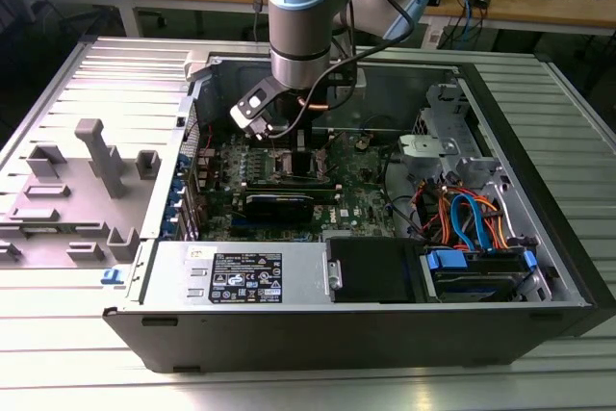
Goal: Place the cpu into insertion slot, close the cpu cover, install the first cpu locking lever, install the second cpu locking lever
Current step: 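Place the cpu into insertion slot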
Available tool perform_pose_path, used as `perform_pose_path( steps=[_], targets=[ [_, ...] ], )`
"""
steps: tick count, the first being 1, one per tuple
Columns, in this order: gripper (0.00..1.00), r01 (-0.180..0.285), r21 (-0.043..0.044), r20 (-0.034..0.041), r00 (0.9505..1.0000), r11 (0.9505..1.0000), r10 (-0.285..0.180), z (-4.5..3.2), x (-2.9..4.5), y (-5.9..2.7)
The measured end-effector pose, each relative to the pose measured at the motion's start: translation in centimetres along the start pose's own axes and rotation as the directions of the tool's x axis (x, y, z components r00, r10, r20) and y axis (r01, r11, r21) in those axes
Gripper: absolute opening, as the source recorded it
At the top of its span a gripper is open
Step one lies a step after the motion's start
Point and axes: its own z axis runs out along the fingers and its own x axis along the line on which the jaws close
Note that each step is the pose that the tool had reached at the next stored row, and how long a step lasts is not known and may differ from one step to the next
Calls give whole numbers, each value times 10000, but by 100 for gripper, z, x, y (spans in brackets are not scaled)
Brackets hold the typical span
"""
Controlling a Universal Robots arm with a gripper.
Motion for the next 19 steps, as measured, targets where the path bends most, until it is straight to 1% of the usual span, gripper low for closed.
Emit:
perform_pose_path(
  steps=[4, 11, 19],
  targets=[
    [62, -144, -2, 7, 9999, 9999, 144, 7, 10, 1],
    [62, -181, -3, 10, 9998, 9998, 181, 11, 11, 0],
    [62, -179, -5, 52, 9998, 9998, 179, 12, 11, 0]
  ],
)
